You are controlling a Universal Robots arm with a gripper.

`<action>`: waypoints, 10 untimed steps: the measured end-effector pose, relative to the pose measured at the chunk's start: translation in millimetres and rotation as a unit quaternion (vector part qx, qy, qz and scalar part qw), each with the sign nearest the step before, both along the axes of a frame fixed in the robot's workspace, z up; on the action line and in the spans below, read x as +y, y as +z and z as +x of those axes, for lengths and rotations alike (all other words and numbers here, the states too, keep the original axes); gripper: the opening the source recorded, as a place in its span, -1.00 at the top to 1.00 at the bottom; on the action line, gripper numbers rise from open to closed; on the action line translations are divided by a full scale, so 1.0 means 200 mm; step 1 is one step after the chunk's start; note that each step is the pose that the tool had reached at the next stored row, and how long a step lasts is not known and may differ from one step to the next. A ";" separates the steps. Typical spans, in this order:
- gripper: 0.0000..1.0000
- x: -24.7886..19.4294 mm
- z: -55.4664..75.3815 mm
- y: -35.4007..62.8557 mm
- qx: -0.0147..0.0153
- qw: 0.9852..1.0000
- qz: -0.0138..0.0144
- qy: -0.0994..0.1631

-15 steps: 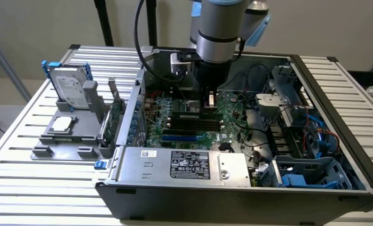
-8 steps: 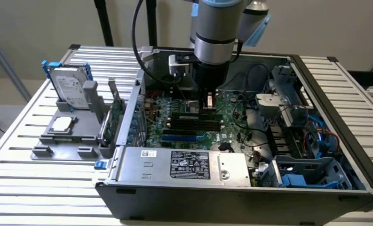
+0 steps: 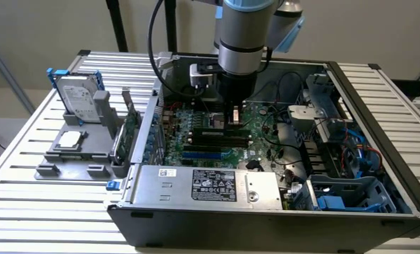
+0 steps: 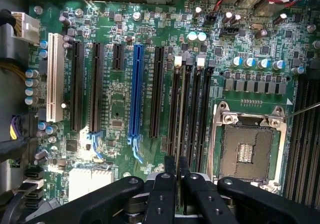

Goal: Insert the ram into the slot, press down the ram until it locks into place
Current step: 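Insert the ram into the slot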

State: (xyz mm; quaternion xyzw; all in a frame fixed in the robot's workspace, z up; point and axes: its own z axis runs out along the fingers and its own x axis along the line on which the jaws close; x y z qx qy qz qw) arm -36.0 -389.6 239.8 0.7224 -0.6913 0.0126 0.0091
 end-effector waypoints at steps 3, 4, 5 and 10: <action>0.73 0.000 0.00 -0.009 0.000 1.000 0.000 -0.003; 0.73 0.000 0.00 -0.012 0.000 1.000 0.000 -0.003; 0.73 0.000 0.00 -0.013 0.000 1.000 0.000 -0.004; 0.73 0.000 0.00 -0.025 0.000 1.000 0.000 -0.004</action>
